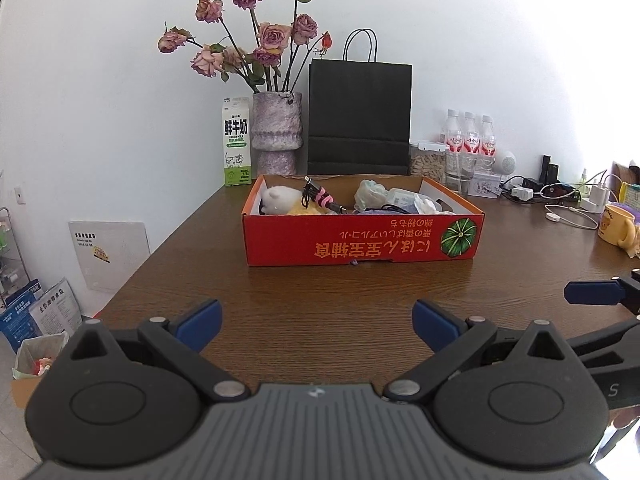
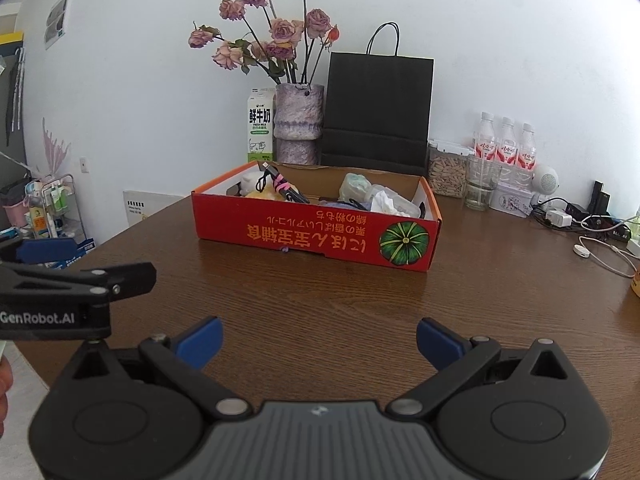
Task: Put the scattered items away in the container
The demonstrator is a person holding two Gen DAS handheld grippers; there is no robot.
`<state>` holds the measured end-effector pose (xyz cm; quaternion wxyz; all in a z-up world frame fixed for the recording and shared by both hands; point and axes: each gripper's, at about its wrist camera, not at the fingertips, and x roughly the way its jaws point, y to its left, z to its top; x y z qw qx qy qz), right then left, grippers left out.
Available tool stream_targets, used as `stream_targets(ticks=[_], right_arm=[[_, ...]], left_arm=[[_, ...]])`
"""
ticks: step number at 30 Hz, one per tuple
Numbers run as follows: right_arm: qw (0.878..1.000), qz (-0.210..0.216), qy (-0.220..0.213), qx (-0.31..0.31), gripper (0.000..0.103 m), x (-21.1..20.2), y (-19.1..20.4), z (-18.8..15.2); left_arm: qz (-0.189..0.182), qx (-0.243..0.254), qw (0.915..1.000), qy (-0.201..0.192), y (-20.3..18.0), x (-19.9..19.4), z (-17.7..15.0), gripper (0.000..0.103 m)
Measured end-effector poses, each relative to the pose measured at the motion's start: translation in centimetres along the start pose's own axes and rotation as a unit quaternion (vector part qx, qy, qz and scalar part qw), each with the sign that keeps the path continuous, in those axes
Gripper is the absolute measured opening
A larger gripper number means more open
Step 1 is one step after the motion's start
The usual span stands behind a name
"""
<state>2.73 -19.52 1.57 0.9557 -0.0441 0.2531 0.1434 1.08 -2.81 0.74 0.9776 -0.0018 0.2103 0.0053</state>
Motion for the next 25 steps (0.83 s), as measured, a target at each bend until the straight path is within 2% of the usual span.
stream_targets(ticks=[25], right_arm=[[1.0,0.0,0.008,0.003,0.103,0.31,-0.16,-0.28]], left_arm=[[0.009,-0.004,0.9999,0.005,-0.1,0.28,-0.25,0.103]])
